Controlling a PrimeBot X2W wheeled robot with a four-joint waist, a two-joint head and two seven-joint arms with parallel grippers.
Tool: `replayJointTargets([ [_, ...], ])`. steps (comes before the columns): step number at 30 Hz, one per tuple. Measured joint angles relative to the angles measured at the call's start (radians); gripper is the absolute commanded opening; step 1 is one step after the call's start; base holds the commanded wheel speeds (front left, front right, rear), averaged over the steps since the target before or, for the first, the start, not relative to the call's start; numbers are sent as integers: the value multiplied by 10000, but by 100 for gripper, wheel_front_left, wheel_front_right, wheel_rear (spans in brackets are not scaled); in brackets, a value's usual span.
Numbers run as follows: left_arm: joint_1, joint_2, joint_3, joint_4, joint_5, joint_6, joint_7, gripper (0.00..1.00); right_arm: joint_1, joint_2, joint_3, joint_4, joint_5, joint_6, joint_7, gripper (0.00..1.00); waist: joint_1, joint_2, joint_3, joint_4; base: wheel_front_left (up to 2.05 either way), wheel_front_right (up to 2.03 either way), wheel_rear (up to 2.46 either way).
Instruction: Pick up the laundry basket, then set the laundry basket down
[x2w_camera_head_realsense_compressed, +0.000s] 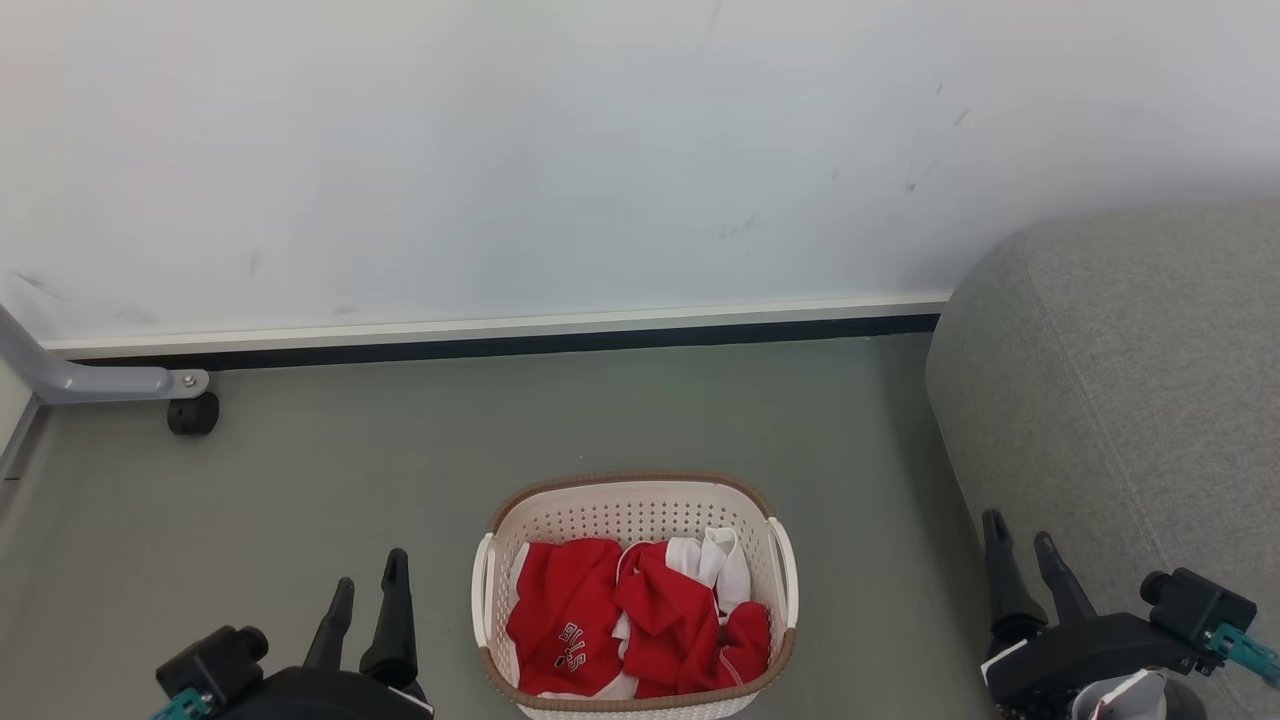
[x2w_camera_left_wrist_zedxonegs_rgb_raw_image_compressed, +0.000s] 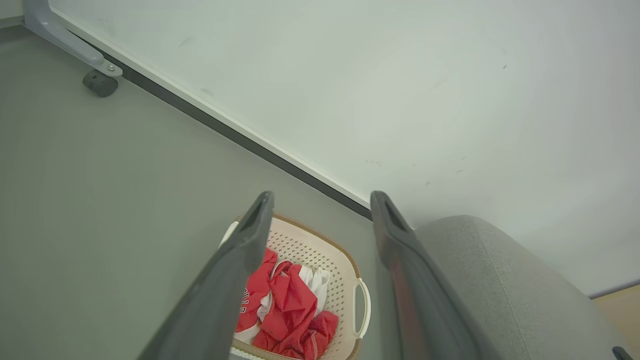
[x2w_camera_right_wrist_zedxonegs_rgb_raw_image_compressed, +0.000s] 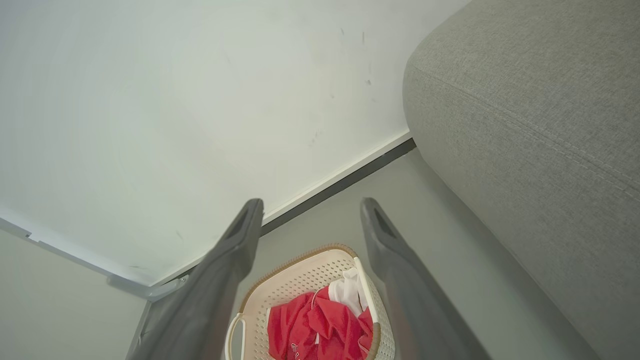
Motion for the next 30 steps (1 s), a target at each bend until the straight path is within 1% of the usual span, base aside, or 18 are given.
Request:
replayJointTargets([
  [3,-2,6,-36,-12,230,23,-75,100,0,-8,61,0,-293,-52,-42,100,0,0,12,3,0,0,0],
  [20,-122,-38,-205,-42,2934,451,-704,100,-15,-13,420,-2,-3081,-443,-708,100,0,0,129,10,0,0,0],
  [30,-149,-71,-470,-6,4579,725,-1108,100,-158,-15,782,-35,-4813,-740,-1116,100,0,0,131,7,0,0,0],
])
